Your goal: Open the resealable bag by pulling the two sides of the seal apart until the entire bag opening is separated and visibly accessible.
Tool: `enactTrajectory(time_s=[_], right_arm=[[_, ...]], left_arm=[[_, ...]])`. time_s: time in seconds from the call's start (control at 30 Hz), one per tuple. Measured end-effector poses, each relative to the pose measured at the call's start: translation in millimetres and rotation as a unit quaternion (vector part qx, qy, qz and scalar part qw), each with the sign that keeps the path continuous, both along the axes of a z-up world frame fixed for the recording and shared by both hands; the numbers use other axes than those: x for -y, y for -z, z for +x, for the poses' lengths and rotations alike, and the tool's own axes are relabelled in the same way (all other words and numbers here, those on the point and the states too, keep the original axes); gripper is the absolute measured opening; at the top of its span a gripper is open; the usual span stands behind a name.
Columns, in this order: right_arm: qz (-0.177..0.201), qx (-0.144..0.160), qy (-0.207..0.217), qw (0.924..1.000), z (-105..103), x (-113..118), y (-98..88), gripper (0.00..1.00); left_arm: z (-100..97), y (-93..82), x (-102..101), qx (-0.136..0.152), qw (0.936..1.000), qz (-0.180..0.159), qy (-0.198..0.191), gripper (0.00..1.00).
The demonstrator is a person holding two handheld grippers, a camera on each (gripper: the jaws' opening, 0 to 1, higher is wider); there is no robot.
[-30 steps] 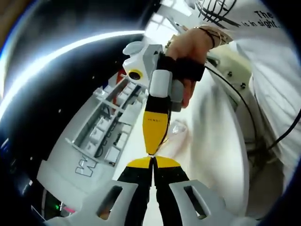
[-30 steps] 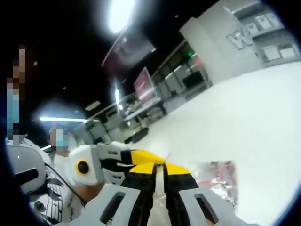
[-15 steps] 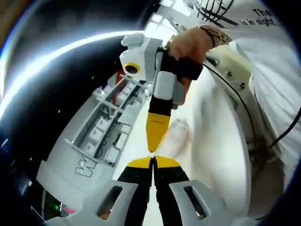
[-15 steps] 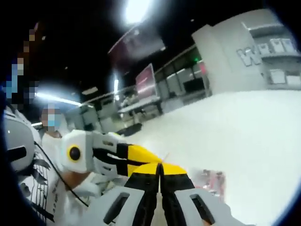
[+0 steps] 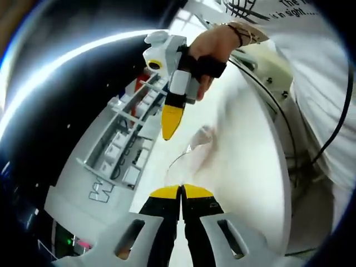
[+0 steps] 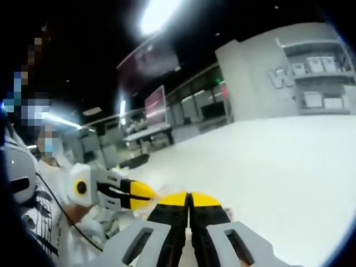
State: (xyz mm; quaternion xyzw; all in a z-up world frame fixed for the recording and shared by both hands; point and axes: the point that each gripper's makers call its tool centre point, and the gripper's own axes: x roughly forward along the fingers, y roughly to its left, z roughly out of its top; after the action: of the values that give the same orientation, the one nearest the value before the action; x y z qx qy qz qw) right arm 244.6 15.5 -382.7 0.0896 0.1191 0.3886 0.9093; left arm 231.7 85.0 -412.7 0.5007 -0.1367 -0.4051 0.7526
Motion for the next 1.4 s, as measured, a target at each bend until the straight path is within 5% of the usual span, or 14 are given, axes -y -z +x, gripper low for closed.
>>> enactTrajectory(time_s=[0.2,0.27,1.13,1.4], right_arm=[[0.049,-0.043,-0.061,0.9961,-12.3,-23.9,-0.5,0.0],[0.064,-0.062,-0.082,0.9927,-17.8,-36.3,-1.1,0.12],[-0.015,-0.082,-0.101,0.9914,-22.3,-50.3,21.1,0.03],[-0.081,0.014,-0.032,0.9961,-4.5,-26.7,7.9,0.0]], left_arm=[[-2.0,-5.4,6.3,0.01,0.9999,-0.002,0.006,0.01],[-4.0,-7.6,11.5,0.013,0.9998,-0.003,0.013,0.01],[-7.2,-17.3,16.3,0.039,0.9989,0.005,0.027,0.01],[-5.0,-15.0,9.0,0.04,0.999,0.01,0.016,0.01]])
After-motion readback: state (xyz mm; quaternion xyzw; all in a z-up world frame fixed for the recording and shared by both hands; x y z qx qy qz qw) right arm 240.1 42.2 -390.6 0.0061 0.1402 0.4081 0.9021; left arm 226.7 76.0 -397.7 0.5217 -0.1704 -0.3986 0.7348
